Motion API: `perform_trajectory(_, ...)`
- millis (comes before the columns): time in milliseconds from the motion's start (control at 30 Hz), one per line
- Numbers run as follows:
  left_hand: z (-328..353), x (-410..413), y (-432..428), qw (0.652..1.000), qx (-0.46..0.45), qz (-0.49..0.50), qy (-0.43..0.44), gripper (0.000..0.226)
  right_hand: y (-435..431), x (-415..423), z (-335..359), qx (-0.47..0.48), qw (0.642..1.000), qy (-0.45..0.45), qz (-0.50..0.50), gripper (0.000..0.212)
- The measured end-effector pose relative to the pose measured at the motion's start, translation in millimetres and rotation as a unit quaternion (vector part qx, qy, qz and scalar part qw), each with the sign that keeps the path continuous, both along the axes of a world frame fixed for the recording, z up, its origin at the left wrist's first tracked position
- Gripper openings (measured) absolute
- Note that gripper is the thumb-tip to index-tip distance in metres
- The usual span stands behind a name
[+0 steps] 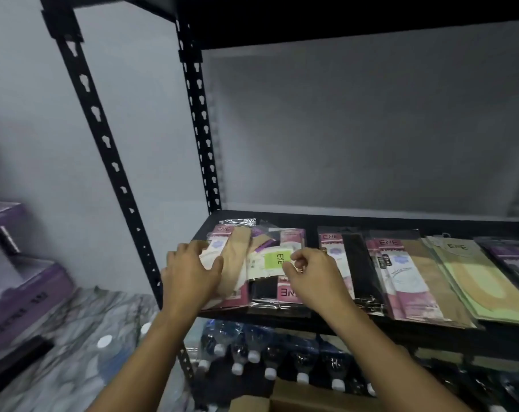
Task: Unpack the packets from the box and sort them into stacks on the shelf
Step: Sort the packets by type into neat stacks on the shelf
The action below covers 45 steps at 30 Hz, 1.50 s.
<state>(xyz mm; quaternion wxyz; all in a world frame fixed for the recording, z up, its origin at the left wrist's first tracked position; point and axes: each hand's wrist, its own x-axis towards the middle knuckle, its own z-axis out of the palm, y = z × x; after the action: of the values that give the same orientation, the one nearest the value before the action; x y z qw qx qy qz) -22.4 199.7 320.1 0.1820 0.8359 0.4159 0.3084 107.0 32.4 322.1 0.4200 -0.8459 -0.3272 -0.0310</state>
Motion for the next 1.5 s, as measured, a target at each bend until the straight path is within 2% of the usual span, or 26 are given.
perform_trajectory(167,-11.1,-17.0,17.6,0.996,-0.064,0.011,0.059,0.060,50.3,-30.8,-1.7,-0.046,0.996,0.058,0.049,0.041)
perform_trajectory(267,-16.9,-18.3,20.3,0.991,-0.108,-0.008,0.073,0.061,71.8,-44.9,-4.7,-0.080,0.992,0.084,0.050,0.044)
perform_trajectory(367,-21.3,-17.1,20.6,0.990,-0.105,-0.013,0.095,0.062,82.9,-53.4,-5.8,-0.113,0.987,0.111,0.035,0.048)
perform_trajectory(500,-18.9,-17.5,17.6,0.986,-0.152,-0.035,0.060,0.055,85.5,-55.5,-5.8,-0.124,0.981,0.146,0.017,0.040)
perform_trajectory(733,-13.4,-24.8,12.3,0.966,-0.247,-0.067,-0.049,0.045,75.1,-48.0,-5.7,-0.025,0.962,0.272,0.021,0.013)
perform_trajectory(867,-11.1,-26.8,8.3,0.952,-0.258,-0.098,-0.135,0.051,68.2,-44.7,-3.3,0.081,0.944,0.318,0.039,0.021)
perform_trajectory(1000,-7.7,-26.0,-2.1,0.942,-0.236,-0.127,-0.200,0.040,49.8,-38.2,8.4,0.149,0.949,0.277,0.040,0.035)
perform_trajectory(1167,0.1,-14.7,-23.1,0.931,-0.223,-0.159,-0.243,0.039,23.9,-34.7,19.3,0.188,0.955,0.227,0.037,0.033)
perform_trajectory(1500,3.9,17.1,-69.2,0.923,-0.209,-0.230,-0.226,0.044,-35.4,-15.6,18.7,0.201,0.962,0.182,-0.013,0.033)
